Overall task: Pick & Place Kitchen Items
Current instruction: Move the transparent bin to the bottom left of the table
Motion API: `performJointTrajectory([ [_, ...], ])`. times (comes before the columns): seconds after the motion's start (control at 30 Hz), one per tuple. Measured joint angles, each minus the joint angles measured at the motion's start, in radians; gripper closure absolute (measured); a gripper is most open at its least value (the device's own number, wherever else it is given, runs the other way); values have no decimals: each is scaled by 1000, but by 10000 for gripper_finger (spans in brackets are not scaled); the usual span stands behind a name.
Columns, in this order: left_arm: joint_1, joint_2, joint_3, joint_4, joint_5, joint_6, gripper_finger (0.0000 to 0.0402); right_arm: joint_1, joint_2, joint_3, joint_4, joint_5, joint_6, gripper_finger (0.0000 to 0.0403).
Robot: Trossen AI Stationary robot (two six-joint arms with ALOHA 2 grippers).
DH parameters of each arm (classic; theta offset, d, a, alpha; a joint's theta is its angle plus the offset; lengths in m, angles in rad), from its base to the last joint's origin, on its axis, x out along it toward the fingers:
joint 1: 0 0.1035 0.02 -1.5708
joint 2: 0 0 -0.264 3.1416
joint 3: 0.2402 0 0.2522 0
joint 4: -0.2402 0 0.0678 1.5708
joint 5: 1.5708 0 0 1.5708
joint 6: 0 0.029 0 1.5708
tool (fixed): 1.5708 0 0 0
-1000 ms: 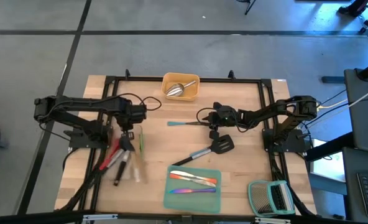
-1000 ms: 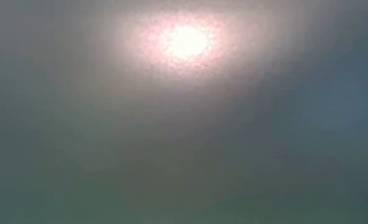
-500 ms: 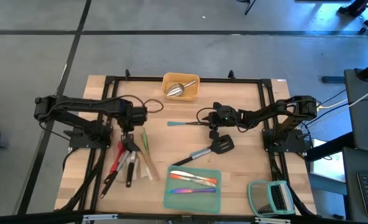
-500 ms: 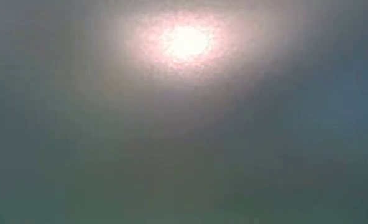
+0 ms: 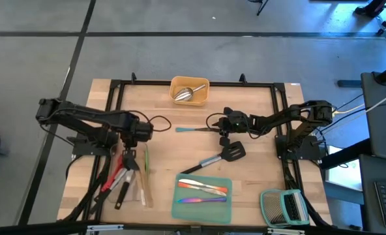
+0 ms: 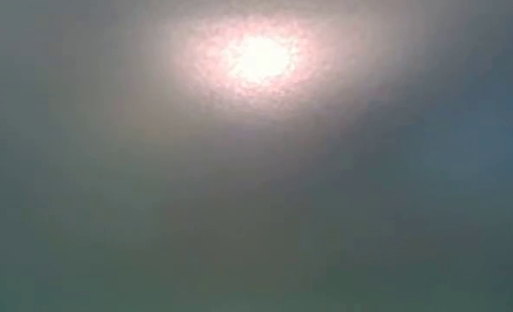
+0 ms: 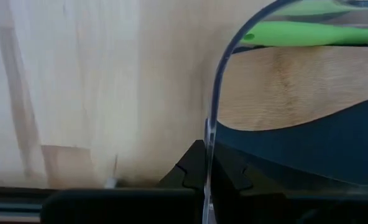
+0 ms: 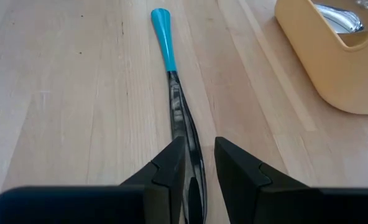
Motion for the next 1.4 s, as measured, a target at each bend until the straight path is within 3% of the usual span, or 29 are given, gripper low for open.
performJointTrajectory([
  [0.67,-200,0,-1,28,61,-218,399,0,0,0,-1,0,16,313],
  [1.4,-330,1,-2,116,81,-309,393,0,0,0,-1,0,16,314],
])
